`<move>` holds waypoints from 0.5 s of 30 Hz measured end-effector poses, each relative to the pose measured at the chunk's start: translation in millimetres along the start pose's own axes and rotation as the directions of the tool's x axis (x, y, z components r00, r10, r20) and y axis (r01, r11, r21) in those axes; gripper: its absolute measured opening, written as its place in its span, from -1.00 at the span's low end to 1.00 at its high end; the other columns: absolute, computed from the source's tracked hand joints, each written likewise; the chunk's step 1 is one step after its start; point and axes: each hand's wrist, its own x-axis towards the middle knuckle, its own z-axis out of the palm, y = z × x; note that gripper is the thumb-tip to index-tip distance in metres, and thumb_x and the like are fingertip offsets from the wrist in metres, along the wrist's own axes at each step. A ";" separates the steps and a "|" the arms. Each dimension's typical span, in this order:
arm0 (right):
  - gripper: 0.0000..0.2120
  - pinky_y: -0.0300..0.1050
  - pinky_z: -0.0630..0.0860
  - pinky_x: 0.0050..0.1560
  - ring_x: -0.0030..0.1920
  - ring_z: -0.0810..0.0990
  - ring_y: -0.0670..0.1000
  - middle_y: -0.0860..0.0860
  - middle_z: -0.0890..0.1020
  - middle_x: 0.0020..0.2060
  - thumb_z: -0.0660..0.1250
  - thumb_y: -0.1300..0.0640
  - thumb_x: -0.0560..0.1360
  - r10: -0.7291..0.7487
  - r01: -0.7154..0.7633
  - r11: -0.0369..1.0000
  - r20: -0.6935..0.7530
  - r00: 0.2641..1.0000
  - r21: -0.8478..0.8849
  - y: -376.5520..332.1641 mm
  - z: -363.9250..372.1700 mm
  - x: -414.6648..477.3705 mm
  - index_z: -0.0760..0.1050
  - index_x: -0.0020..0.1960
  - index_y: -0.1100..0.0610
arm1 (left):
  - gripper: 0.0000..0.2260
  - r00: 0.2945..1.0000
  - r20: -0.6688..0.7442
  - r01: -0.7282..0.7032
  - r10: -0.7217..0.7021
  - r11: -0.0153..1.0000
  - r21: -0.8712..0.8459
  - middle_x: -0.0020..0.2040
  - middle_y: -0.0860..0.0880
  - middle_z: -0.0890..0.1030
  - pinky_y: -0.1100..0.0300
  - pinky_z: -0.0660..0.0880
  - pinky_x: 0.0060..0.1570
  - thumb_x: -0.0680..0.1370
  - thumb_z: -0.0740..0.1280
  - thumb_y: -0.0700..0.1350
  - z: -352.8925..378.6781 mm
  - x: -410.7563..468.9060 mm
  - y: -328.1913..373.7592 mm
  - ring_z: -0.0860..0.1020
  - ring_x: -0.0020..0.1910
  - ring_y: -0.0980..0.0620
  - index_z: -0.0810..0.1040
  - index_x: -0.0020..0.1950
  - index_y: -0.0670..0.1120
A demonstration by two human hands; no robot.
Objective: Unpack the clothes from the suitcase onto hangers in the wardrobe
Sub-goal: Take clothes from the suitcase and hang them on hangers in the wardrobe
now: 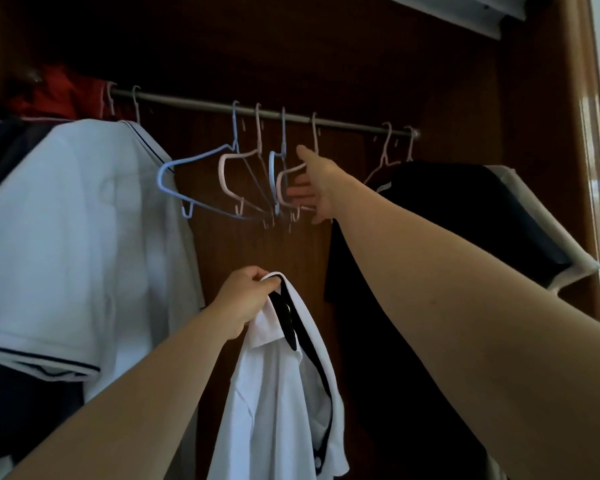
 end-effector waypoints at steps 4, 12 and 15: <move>-0.48 -0.19 0.35 -0.41 0.14 0.61 0.08 0.08 0.58 0.22 0.10 -0.16 0.62 0.038 -0.034 0.980 0.021 0.999 -0.196 -3.6 10.6 3.3 0.36 0.38 0.20 | -0.88 1.000 0.003 0.005 -0.005 1.000 -0.001 -0.03 -0.09 0.61 0.10 0.48 -0.15 0.58 0.30 -0.02 -2.6 2.2 -0.9 0.58 -0.04 -0.08 0.56 0.02 -0.03; -0.63 -0.14 0.59 -0.22 0.22 0.55 0.16 0.20 0.48 0.32 0.15 0.27 0.58 -0.003 -0.011 0.902 -0.032 0.999 -0.432 13.7 0.7 27.8 0.35 0.38 0.15 | -0.89 1.000 0.018 -0.003 0.003 1.000 0.004 -0.03 -0.09 0.61 0.12 0.47 -0.12 0.57 0.30 -0.02 -2.4 1.7 -3.2 0.57 -0.01 -0.08 0.56 0.00 -0.02; -0.60 -0.18 0.45 0.23 0.37 0.40 0.03 0.06 0.32 0.45 0.11 0.22 0.63 -0.103 0.000 0.686 -0.097 0.990 -0.728 21.0 -6.6 21.2 0.24 0.46 0.13 | -0.87 1.000 0.024 0.000 -0.001 1.000 0.029 -0.02 -0.07 0.60 0.11 0.48 -0.09 0.58 0.30 -0.02 0.3 2.1 -2.1 0.56 -0.01 -0.06 0.56 0.06 -0.02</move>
